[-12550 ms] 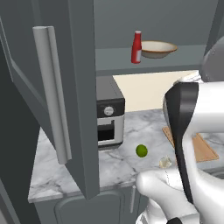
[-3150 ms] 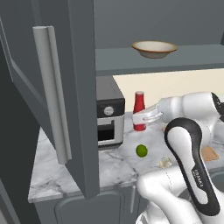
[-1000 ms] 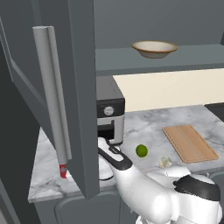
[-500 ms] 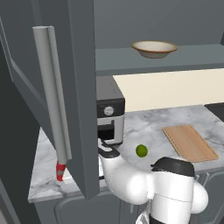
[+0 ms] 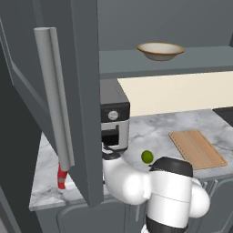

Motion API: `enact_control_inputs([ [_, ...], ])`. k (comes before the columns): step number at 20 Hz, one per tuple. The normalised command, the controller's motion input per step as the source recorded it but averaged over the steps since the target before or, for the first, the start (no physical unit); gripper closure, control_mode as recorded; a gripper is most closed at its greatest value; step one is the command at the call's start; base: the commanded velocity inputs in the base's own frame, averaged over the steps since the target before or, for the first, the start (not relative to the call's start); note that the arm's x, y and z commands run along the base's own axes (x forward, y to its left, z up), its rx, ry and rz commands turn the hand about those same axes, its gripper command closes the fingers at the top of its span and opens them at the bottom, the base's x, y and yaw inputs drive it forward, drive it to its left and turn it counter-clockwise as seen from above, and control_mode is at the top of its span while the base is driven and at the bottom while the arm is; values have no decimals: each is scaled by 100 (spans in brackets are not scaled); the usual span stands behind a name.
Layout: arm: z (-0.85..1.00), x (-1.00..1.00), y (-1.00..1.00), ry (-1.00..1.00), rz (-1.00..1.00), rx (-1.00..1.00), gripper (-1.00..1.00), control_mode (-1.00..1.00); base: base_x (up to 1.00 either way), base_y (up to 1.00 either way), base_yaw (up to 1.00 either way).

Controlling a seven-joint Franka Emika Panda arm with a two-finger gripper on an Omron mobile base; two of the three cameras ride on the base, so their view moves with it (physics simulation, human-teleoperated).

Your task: Open the cabinet. Place the bowl and condiment on the counter. Then place the lime and garlic on the cutting board.

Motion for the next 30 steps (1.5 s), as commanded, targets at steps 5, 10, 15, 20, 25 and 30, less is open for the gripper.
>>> enact_control_inputs([
  [5,-9,0,14,0,0,0,-100,-100,0,0,0],
  [10,1,-10,1,0,0,0,-100,-100,0,0,0],
  [15,31,-27,-3,0,0,0,-100,-100,0,0,0],
  [20,77,-39,-20,0,0,0,-100,-100,0,0,0],
  [25,95,-47,-48,1,-2,-2,-100,-100,0,0,0],
  [30,100,-34,-51,0,-1,-16,-100,-100,0,0,0],
])
